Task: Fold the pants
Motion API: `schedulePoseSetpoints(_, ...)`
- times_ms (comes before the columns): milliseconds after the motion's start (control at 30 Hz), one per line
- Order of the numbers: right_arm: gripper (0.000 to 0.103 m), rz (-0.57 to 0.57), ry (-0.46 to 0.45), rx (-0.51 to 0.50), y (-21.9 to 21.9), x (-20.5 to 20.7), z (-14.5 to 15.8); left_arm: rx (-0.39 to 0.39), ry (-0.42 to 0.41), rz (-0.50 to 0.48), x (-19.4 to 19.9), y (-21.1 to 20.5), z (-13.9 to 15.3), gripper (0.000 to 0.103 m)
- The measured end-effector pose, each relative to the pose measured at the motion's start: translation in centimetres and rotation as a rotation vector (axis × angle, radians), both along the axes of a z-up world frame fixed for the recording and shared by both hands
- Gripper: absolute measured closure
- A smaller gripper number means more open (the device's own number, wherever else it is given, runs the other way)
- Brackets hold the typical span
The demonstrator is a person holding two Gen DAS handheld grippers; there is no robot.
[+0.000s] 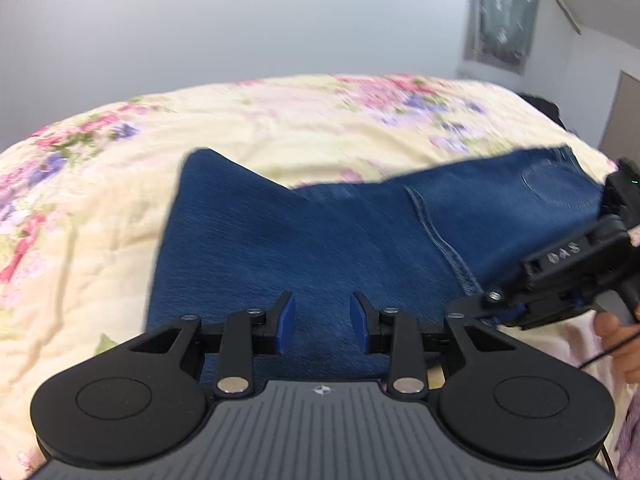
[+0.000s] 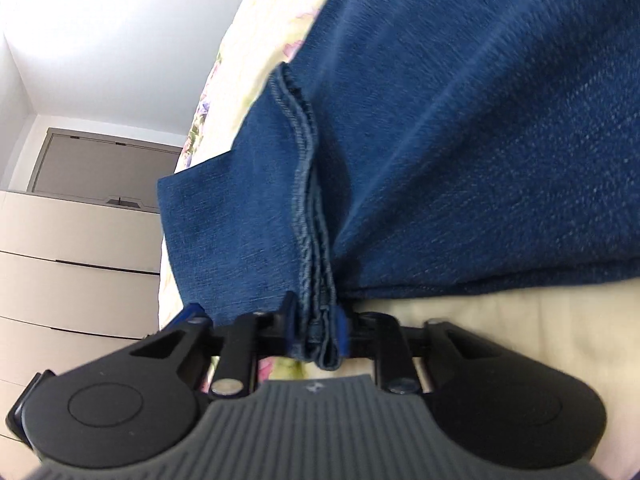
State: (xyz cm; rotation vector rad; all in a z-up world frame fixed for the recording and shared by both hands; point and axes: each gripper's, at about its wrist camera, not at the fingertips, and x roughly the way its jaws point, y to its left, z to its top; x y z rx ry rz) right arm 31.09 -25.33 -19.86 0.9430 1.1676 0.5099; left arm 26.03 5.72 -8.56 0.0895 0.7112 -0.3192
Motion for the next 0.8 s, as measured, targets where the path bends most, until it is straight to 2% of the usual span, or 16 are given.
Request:
schedulePoseSetpoints(133,0.093,0.069,-0.109,-0.131,2.2,0.7,6.4,0.010,-0.046,0.089,-0.5,1.9,2.2,0.065)
schedulePoseSetpoints(233,0.093,0.100,-0.195,-0.186,4.3,2.0,12.1,0.015,-0.065,0.157,-1.2,3.4,3.6,0.065)
schedulePoseSetpoints(300,0.093,0.113,-0.265,-0.247,5.9,3.3,16.2,0.007,-0.079,0.199,-2.0,4.4,4.5,0.065)
schedulePoseSetpoints(400,0.093,0.108,-0.326,-0.284,7.4,5.1,22.3,-0.016,-0.089,0.239,-2.8,5.2,5.6,0.065)
schedulePoseSetpoints(500,0.094,0.112,-0.454,-0.378,8.2,5.9,29.3,-0.027,-0.099,0.254,-3.3,5.2,6.5,0.065)
schedulePoseSetpoints(600,0.094,0.089,-0.553,-0.439,6.0,5.9,35.8,-0.048,-0.098,0.250,-3.0,4.3,6.9,0.065)
schedulePoseSetpoints(700,0.094,0.030,-0.634,-0.525,0.4,5.5,41.4,-0.068,-0.096,0.234,-2.0,2.8,6.9,0.065)
schedulePoseSetpoints(800,0.094,-0.053,-0.674,-0.584,-6.3,5.3,44.4,-0.081,-0.081,0.211,-0.6,0.6,6.5,0.065)
